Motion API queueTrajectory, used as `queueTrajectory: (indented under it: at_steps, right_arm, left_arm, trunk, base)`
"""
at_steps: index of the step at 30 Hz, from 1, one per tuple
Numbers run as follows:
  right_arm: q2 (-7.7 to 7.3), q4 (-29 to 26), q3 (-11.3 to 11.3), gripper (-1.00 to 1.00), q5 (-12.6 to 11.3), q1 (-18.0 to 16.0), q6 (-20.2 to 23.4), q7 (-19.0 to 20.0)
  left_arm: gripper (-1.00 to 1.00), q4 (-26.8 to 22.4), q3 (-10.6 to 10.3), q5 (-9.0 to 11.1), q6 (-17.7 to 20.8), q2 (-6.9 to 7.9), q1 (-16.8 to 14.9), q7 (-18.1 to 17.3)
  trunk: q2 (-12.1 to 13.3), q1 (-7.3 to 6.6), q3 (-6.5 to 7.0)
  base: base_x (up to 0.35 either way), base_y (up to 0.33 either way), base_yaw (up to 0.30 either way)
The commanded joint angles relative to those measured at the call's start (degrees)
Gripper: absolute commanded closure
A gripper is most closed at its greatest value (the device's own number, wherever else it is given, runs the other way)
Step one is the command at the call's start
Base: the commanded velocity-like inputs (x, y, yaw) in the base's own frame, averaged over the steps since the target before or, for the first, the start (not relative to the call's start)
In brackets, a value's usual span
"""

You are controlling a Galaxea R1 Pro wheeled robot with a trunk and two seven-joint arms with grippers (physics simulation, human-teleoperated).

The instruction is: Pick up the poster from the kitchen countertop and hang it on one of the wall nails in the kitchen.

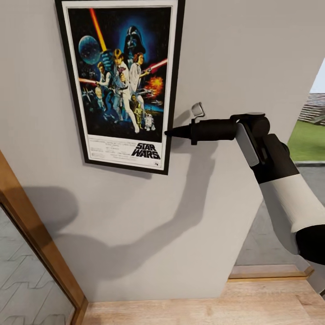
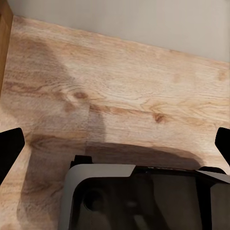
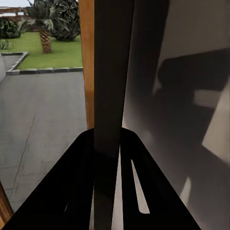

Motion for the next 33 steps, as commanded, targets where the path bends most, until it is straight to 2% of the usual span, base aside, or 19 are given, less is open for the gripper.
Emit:
queueTrajectory:
  at_steps: [1, 7, 15, 33]
  right_arm:
    - [-0.07, 0.0, 0.1, 1.00, -0.5, -0.1, 0.4, 0.0]
    - [-0.20, -0.1, 0.1, 1.00, -0.5, 0.0, 0.2, 0.0]
    - [-0.31, -1.5, 0.1, 1.00, -0.5, 3.1, 0.1, 0.0]
    - [-0.30, -1.8, 0.1, 1.00, -0.5, 4.2, 0.1, 0.1]
  left_arm:
    - [-1.00, 0.0, 0.1, 0.3, 0.1, -0.01, 0.0, -0.3]
    - [-1.00, 0.0, 0.1, 0.3, 0.1, -0.01, 0.0, -0.3]
    - [-1.00, 0.0, 0.1, 0.3, 0.1, -0.01, 0.0, -0.3]
    - [-1.00, 0.0, 0.1, 0.3, 0.1, -0.01, 0.0, -0.3]
  trunk:
    - [-0.1, 0.04, -0.12]
    - [-0.1, 0.04, -0.12]
    - [-0.1, 0.04, -0.12]
    - [-0.1, 0.04, -0.12]
  base:
    - [0.000, 0.000, 0.000]
    - [0.000, 0.000, 0.000]
    - [0.000, 0.000, 0.000]
    - [0.000, 0.000, 0.000]
